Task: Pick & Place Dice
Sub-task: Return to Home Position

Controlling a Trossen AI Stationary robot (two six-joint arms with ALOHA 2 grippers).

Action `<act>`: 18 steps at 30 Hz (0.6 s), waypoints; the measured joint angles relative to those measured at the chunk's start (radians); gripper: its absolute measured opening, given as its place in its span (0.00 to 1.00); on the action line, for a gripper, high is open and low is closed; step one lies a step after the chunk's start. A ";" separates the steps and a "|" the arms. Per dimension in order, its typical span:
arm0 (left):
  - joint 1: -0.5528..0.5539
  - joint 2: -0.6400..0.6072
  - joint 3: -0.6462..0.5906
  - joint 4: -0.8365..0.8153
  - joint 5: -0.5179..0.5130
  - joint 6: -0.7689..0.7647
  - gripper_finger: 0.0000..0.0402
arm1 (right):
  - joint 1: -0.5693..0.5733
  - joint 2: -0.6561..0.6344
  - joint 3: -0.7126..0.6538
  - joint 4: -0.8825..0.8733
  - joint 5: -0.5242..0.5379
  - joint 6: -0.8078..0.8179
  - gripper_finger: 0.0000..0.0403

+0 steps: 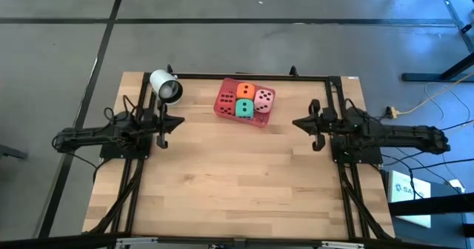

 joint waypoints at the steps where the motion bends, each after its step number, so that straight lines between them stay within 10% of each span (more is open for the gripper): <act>1: 0.000 0.000 -0.002 -0.003 0.002 0.006 0.00 | 0.000 -0.015 -0.022 0.017 -0.006 0.002 0.00; 18: 0.000 -0.001 -0.007 -0.037 0.047 0.000 0.00 | 0.000 -0.321 -0.113 -0.066 -0.078 -0.070 0.00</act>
